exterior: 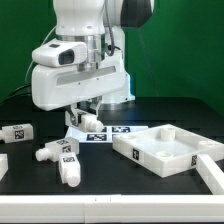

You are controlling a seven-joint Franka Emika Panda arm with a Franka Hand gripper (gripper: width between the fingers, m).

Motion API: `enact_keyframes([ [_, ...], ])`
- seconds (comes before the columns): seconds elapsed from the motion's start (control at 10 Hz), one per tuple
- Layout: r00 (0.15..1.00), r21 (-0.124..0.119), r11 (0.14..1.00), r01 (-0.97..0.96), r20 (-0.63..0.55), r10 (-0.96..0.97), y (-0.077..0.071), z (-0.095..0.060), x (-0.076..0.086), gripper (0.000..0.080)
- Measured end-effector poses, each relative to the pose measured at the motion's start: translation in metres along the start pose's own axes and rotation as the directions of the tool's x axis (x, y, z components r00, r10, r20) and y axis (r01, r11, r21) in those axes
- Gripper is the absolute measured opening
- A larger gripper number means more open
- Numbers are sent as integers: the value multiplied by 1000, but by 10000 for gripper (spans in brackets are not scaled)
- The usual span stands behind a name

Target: Assemble square table

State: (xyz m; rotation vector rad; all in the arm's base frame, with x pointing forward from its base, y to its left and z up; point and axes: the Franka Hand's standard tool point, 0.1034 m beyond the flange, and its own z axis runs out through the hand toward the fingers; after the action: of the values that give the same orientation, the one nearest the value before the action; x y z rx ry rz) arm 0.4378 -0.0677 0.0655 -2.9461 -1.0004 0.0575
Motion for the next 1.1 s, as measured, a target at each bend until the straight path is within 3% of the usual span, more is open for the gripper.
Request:
enact_keyframes([
  [0.2, 996, 14, 996, -93, 14, 93, -33, 23, -32, 284],
  [0.3, 993, 13, 993, -114, 15, 113, -38, 33, -40, 284],
  [0.5, 990, 28, 990, -137, 29, 136, -36, 48, -44, 284],
  [0.9, 993, 33, 993, -116, 33, 115, -33, 48, -43, 284],
  [1.1, 992, 42, 992, -119, 41, 117, -34, 28, -26, 569],
])
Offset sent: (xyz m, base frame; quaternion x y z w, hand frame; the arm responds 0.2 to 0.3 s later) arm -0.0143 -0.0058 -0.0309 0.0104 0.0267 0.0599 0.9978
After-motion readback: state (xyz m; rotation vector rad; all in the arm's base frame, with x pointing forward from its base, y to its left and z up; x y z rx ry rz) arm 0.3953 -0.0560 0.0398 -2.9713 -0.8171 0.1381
